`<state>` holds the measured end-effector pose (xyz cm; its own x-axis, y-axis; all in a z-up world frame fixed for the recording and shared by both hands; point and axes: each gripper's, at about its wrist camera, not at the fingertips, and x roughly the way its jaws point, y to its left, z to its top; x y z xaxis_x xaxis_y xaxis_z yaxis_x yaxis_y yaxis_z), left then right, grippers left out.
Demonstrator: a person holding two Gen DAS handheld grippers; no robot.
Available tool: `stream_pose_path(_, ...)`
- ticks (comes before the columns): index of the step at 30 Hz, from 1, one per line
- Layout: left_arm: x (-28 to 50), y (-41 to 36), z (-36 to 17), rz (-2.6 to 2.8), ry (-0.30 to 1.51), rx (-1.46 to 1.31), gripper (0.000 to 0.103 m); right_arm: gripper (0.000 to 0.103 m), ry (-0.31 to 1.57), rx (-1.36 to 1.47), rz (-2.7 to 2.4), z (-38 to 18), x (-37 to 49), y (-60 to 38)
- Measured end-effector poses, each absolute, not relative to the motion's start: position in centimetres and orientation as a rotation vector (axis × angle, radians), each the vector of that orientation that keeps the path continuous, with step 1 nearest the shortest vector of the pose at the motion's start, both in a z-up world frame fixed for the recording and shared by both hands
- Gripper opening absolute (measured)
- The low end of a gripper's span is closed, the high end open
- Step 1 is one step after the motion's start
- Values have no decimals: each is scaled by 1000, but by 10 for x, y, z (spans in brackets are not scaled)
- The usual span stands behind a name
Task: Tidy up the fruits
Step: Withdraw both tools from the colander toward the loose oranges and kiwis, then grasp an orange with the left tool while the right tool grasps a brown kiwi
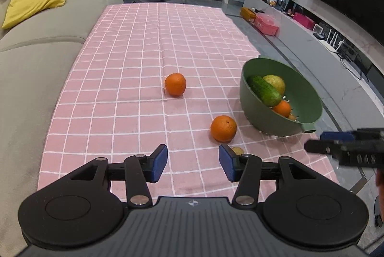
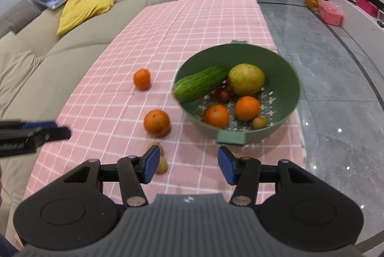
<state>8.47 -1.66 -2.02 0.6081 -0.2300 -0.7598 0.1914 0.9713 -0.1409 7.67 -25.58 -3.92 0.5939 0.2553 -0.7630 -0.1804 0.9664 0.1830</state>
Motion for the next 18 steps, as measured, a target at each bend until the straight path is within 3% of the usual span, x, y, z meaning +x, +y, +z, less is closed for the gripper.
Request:
stream_pose_path(5,103,-17,-34,-260,899,-62,58,50,923,8,318,-57,75,-232)
stream_pose_path(9,116,-23,-44,-280,905,-38,58,43,950,-25,357,-71,77,-221)
stream_pose_path(18,139,-42,-67,-352,921,17,58,42,956,-52,405,-92,87,-201)
